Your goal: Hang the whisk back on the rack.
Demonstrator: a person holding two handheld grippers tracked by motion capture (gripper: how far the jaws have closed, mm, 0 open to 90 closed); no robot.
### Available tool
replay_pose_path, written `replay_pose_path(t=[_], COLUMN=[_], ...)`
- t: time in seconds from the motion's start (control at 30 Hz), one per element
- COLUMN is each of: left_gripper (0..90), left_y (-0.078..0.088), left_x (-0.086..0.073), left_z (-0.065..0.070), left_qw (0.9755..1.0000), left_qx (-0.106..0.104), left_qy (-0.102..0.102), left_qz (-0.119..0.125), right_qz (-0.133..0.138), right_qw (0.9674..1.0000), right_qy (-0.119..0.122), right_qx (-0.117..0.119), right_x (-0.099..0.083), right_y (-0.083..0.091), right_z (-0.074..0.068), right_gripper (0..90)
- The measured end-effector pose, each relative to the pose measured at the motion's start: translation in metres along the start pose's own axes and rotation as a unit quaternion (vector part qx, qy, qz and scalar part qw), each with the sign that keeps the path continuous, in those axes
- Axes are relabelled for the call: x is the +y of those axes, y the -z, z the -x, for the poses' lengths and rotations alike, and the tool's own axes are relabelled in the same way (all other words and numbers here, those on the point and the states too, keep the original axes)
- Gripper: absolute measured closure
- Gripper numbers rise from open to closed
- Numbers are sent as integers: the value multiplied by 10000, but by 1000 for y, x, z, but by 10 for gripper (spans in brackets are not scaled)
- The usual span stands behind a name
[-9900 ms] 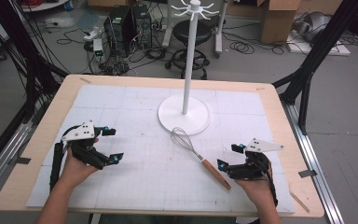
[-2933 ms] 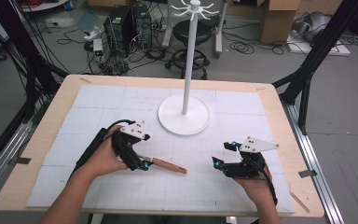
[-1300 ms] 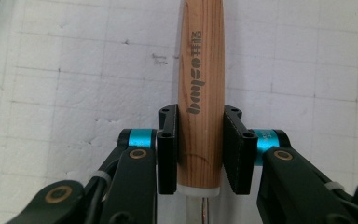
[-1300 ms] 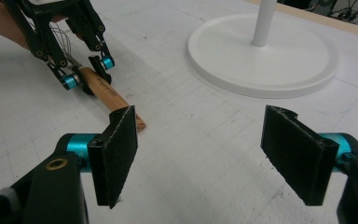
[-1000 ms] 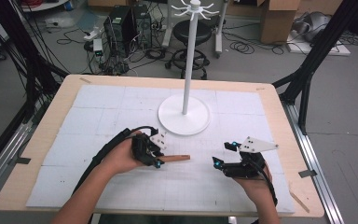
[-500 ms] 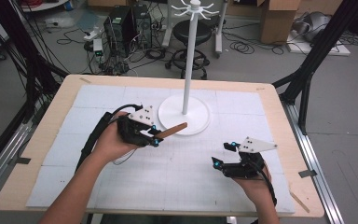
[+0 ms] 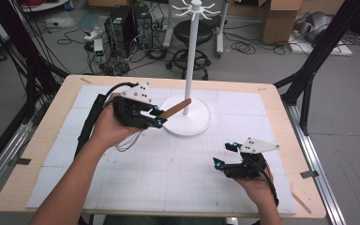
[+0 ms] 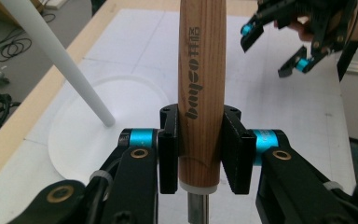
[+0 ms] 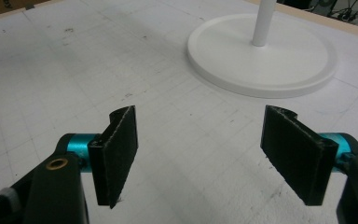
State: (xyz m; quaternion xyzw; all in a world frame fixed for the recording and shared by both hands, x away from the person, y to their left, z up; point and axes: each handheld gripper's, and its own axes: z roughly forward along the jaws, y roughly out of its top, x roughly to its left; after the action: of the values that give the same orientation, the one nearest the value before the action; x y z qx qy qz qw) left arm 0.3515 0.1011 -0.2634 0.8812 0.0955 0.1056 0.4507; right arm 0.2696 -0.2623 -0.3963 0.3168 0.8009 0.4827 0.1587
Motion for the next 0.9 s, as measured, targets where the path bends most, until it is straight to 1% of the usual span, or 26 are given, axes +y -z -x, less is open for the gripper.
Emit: replay_pose_path(t=[0.07,0.17,0.2,0.37,0.47,0.6,0.63,0.7,0.9], left_gripper=[707,706,706,706,706,706,706,706,706], left_y=[5,10,12,19,22,26,27,29,38], left_x=[4,8,10,15,17,22,23,26,41], left_z=[-2,-6,-7,-13,-16,-22,-23,-26,-31], left_qw=[10000,9999,9998,9997,9994,9991,9991,9987,9980], left_qx=[-2,-7,34,120,158,262,282,299,382], left_qy=[15,47,74,74,93,126,100,139,100], left_qz=[60,159,193,223,296,295,294,383,501], right_qz=[32,55,47,30,5,11,14,-12,-26], right_qw=[10000,10000,10000,10000,10000,10000,10000,10000,10000], right_qy=[35,23,14,-5,37,21,33,16,7], right_qx=[-12,-7,-7,17,24,38,27,42,42], right_x=[1,1,1,0,1,1,0,0,-1], right_y=[0,2,2,0,-1,-1,-2,-2,-4], right_z=[0,0,0,-1,-1,-1,-1,-1,0], right_gripper=[265,265,264,265,265,265,265,265,265])
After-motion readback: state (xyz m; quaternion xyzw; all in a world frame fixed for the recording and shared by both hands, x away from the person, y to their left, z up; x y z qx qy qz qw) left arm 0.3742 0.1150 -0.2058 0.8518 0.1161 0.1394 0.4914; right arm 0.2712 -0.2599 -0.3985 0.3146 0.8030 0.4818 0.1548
